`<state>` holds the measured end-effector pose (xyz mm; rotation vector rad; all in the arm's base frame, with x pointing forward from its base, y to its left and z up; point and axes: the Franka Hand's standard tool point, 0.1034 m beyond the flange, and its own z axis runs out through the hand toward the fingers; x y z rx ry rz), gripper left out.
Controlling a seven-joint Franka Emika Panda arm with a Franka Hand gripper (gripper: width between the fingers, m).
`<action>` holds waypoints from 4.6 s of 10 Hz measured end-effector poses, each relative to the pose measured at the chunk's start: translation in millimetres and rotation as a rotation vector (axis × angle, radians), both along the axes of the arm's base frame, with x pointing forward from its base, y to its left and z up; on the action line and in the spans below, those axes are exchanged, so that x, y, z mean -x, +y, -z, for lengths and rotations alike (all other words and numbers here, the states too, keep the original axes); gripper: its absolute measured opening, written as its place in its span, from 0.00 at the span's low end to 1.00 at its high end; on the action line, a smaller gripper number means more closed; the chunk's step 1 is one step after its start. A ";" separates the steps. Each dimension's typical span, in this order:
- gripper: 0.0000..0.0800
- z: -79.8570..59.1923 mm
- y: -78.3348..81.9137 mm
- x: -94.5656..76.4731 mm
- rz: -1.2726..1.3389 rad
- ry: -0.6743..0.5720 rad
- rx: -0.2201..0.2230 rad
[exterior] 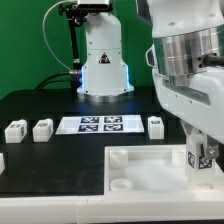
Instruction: Assemble one leg
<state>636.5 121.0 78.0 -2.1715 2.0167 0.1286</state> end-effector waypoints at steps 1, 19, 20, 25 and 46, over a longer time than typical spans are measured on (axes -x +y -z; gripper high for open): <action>0.37 0.1 1.2 0.2 0.022 0.004 -0.004; 0.37 -0.3 -11.1 -7.0 -0.811 -0.109 0.114; 0.37 0.3 -14.8 -6.6 -0.566 -0.077 0.073; 0.37 0.8 -8.3 -3.2 0.152 0.044 0.018; 0.37 3.0 5.3 -2.3 -0.154 0.018 0.043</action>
Offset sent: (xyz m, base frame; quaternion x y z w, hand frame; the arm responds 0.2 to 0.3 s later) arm 0.0000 0.0000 0.0000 0.0000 0.0000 -0.0899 0.9960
